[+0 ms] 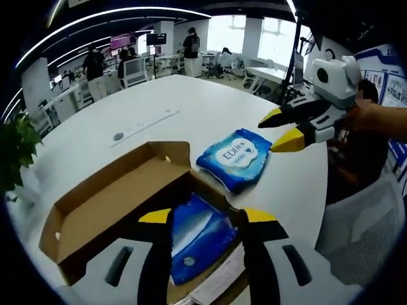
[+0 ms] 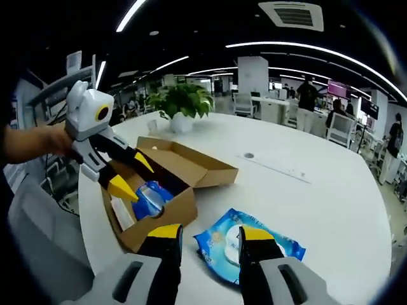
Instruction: Operate the shoe box by opening the lid, removing the specified soft item, and placing it in the target area until the item is outside and the box remains undamaged.
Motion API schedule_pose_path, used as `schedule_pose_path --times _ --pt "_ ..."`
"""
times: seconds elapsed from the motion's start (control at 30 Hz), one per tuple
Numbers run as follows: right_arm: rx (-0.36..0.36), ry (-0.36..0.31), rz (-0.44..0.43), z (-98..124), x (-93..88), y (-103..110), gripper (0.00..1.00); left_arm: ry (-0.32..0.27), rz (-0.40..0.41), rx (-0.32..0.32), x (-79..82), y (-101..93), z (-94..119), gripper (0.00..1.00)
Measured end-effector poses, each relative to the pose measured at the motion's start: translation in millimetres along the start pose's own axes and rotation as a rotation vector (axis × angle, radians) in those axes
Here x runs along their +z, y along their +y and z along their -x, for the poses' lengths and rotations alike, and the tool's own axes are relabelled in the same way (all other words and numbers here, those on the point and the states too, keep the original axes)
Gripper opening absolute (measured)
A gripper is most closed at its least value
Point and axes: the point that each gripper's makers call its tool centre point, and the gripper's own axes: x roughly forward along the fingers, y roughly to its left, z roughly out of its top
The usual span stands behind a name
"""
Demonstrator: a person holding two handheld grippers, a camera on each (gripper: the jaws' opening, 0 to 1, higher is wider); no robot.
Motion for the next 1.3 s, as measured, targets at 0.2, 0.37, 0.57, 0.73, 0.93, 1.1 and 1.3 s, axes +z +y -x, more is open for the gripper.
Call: schedule_pose_path --times 0.2,0.37,0.57,0.73,0.93,1.1,1.3 --pt "0.041 0.01 0.041 -14 5.6 14 0.32 0.016 -0.027 -0.019 -17.1 7.4 3 0.41" --pt "0.076 0.019 0.082 -27 9.6 27 0.31 0.036 -0.06 -0.051 -30.6 11.4 5 0.35" --pt "0.114 0.029 0.127 -44 14.2 42 0.31 0.036 -0.086 -0.081 -35.0 14.9 2 0.32" --pt "0.147 0.048 0.182 -60 16.4 55 0.3 0.059 -0.129 -0.148 -37.9 7.1 -5 0.29" --pt "0.181 0.077 0.263 -78 17.7 68 0.29 0.09 -0.16 -0.163 -38.3 9.2 -17 0.25" --pt "0.184 0.1 0.329 -90 16.0 78 0.25 0.115 -0.154 -0.17 -41.4 12.2 -24 0.18" --pt "0.179 0.132 0.374 -106 12.1 87 0.19 0.128 -0.139 -0.19 -45.9 9.6 -26 0.11"
